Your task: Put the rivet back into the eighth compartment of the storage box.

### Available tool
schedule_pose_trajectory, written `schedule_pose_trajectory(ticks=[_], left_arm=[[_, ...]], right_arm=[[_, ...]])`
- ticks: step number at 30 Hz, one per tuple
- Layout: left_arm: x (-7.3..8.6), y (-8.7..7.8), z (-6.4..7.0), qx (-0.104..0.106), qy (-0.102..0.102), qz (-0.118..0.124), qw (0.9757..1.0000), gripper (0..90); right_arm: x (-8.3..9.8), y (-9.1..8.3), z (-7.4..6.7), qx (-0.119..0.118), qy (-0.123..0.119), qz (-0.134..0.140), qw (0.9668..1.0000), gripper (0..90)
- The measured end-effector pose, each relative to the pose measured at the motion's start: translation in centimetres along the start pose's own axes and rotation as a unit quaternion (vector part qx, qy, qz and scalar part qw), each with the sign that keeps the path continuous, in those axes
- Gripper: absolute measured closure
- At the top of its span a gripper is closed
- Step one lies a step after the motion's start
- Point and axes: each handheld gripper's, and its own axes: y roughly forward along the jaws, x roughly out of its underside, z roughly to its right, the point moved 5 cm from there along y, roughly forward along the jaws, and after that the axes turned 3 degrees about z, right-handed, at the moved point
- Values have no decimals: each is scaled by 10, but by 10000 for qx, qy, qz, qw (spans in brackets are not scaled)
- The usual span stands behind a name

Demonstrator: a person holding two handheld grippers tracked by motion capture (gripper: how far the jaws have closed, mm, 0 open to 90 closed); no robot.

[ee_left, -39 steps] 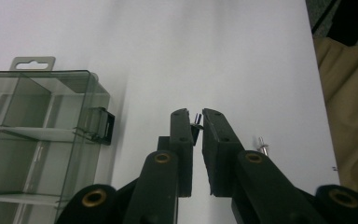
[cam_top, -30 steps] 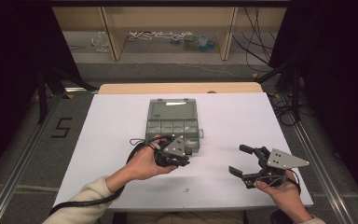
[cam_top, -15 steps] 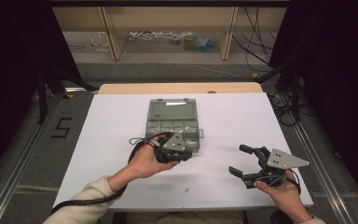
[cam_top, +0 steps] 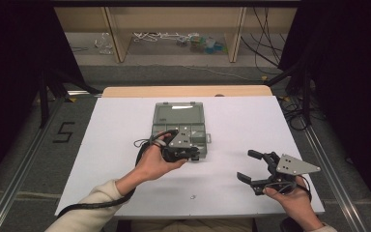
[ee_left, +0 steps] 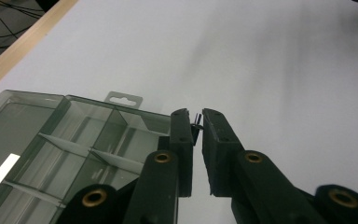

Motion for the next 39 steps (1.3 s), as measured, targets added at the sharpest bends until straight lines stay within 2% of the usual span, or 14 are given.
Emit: schedule_pose_trajectory(ticks=[6,7,10,21,22,24,27,30,34,35,37,38,39], left_arm=[[-3,3,-7,-108,-173,129,9997,822],[-4,3,-8,-140,-144,118,9997,822],[-6,5,-11,-180,-266,215,9993,822],[-14,11,-21,-327,-379,345,9982,822],[-14,12,-22,-358,-454,362,9977,822],[-14,12,-24,-382,-420,342,9978,822],[-14,14,-27,-435,-564,399,9967,822],[-13,14,-31,-466,-565,379,9966,822],[-15,17,-34,-507,-682,441,9954,822],[-15,17,-35,-512,-644,438,9956,822],[-16,19,-36,-535,-724,443,9949,822],[-16,19,-38,-552,-674,457,9952,822],[-16,20,-38,-579,-752,464,9944,822]], right_arm=[[0,0,0,4,21,25,10000,158],[0,0,0,-4,13,-25,10000,158],[0,-1,1,7,2,-37,10000,158],[0,-1,1,6,5,-35,10000,157],[0,-1,1,7,2,-32,10000,158],[0,-1,1,-4,10,-37,10000,158],[0,-1,1,-7,11,-32,10000,158],[0,-1,1,-6,10,-33,10000,158],[0,-1,0,4,9,-38,10000,158],[0,-1,0,6,8,-34,10000,158],[0,-1,1,6,8,-29,10000,158],[0,-1,1,0,9,-31,10000,158],[0,-1,0,-6,9,-36,10000,158]])
